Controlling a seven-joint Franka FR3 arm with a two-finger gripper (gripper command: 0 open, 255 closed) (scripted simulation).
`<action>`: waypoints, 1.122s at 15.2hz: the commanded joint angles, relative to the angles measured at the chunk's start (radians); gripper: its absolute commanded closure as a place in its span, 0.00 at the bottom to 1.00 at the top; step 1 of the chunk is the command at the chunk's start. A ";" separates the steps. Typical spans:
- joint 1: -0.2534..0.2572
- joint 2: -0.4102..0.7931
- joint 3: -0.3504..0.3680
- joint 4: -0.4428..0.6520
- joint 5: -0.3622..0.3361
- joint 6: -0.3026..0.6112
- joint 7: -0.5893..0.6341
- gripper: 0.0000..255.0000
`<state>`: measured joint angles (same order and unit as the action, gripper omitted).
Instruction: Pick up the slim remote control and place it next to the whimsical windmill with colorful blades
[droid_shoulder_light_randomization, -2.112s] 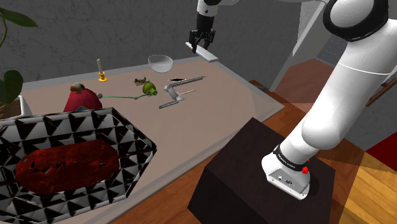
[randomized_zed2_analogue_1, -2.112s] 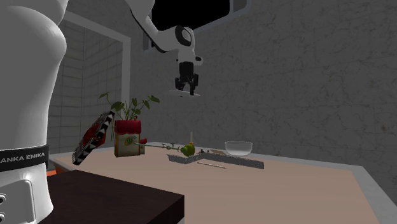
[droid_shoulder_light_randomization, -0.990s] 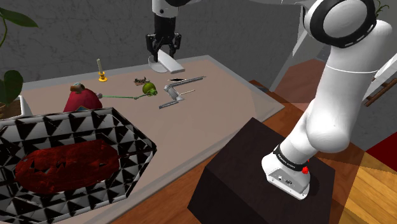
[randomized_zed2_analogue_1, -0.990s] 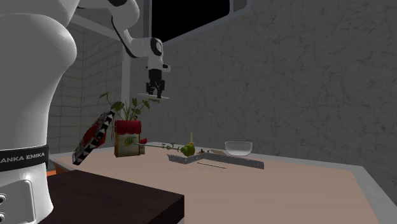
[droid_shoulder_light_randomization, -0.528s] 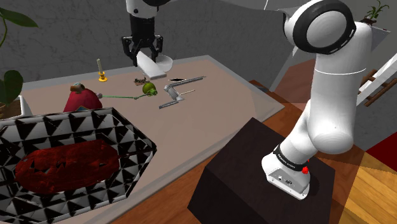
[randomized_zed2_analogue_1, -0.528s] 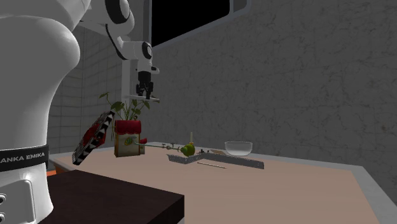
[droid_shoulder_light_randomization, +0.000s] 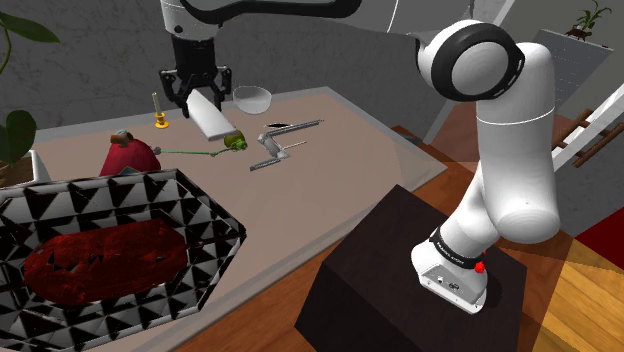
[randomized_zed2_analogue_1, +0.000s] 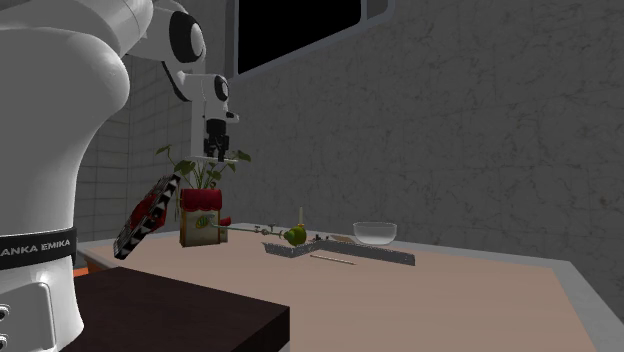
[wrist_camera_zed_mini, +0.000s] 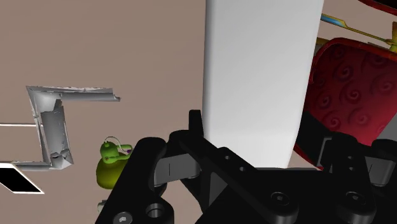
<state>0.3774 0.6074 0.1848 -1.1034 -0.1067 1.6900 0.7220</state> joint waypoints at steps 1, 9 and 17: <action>-0.002 -0.008 0.001 -0.041 0.000 0.033 0.003 1.00; -0.008 -0.007 -0.001 -0.146 -0.002 0.139 0.007 1.00; -0.011 0.013 -0.004 -0.222 -0.006 0.235 0.012 1.00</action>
<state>0.3678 0.6185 0.1815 -1.3128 -0.1124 1.9096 0.7334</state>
